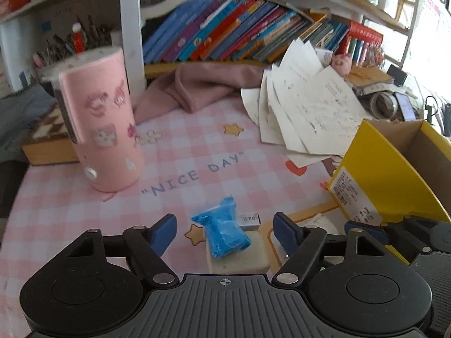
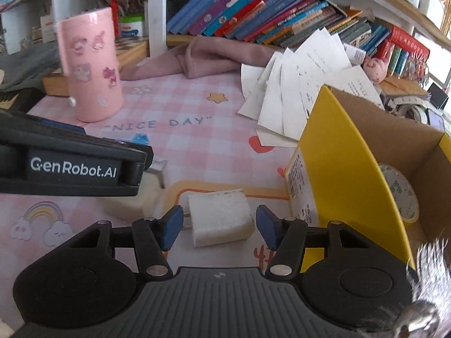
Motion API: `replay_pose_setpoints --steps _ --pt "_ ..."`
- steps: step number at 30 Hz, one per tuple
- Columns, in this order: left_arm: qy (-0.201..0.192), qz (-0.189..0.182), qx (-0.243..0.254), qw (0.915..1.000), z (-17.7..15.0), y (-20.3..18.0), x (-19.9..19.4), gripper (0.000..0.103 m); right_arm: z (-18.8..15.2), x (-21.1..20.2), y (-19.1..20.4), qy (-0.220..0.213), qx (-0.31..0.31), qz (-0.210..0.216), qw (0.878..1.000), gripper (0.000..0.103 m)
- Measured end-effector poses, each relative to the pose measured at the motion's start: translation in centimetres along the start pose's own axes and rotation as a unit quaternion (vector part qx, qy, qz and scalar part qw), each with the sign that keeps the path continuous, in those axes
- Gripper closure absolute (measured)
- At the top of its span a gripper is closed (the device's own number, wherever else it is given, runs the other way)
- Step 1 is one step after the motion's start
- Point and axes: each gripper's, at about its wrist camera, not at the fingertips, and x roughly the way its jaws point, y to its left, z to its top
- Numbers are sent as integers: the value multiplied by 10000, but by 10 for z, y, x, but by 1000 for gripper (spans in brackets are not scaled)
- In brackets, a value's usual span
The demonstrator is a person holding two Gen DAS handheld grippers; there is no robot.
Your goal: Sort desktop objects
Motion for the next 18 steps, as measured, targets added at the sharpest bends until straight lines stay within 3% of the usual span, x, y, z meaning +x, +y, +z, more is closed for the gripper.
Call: replay_pose_setpoints --steps 2,5,11,18 --pt "60 21 -19 10000 1 1 7 32 2 6 -2 47 11 49 10000 47" --pt "205 44 -101 9997 3 4 16 42 4 13 -4 54 16 103 9999 47" --pt "381 -54 -214 9990 1 7 23 74 8 18 -6 42 16 264 9996 45" --pt "56 -57 -315 9995 5 12 -1 76 8 16 -10 220 170 340 9990 42"
